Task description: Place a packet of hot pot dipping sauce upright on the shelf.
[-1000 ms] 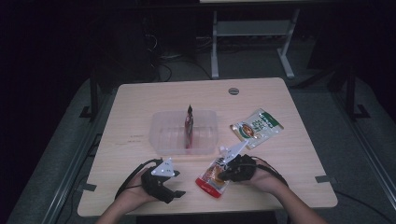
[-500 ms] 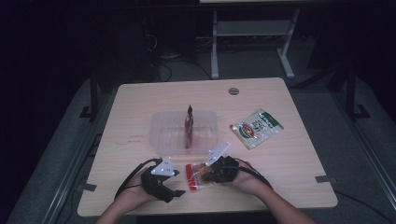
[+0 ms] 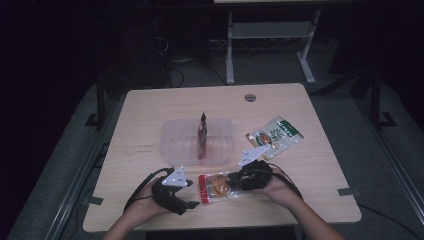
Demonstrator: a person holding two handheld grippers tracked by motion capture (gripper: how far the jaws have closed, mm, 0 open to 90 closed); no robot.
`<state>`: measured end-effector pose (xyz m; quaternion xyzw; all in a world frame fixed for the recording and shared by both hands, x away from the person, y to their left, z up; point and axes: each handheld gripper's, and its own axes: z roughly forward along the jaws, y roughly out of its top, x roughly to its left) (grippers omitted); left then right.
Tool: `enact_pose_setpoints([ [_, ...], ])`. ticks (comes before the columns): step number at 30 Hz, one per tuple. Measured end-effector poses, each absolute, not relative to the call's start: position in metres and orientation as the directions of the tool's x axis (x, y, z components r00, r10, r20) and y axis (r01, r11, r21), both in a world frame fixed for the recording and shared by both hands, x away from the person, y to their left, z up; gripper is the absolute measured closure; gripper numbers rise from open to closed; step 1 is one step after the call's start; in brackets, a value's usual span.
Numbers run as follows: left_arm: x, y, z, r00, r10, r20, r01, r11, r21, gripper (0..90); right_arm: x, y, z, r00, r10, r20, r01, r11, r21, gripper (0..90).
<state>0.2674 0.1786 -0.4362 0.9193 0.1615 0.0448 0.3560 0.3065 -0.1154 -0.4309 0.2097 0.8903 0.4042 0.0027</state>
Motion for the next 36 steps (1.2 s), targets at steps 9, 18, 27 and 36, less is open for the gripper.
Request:
enact_pose_setpoints([
  [9, 0.275, 0.171, -0.431, 0.94, 0.34, -0.032, 0.264, -0.662, 0.702, 35.8, 0.3, -0.162, -0.425, -0.851, 0.493, 0.182, 0.455, 0.518, 0.725, 47.0],
  [18, 0.293, 0.151, -0.437, 0.93, 0.366, -0.033, 0.29, -0.676, 0.677, 89.7, 0.301, -0.182, -0.438, -0.812, 0.534, 0.234, 0.524, 0.492, 0.695, 41.0],
  [27, 0.297, 0.141, -0.449, 0.936, 0.352, -0.014, 0.28, -0.72, 0.635, 89.8, 0.312, -0.175, -0.454, -0.805, 0.518, 0.289, 0.562, 0.509, 0.652, 38.2],
  [36, 0.298, 0.142, -0.456, 0.934, 0.357, -0.03, 0.296, -0.723, 0.624, 89.9, 0.316, -0.166, -0.462, -0.812, 0.502, 0.296, 0.563, 0.542, 0.625, 38.1],
])
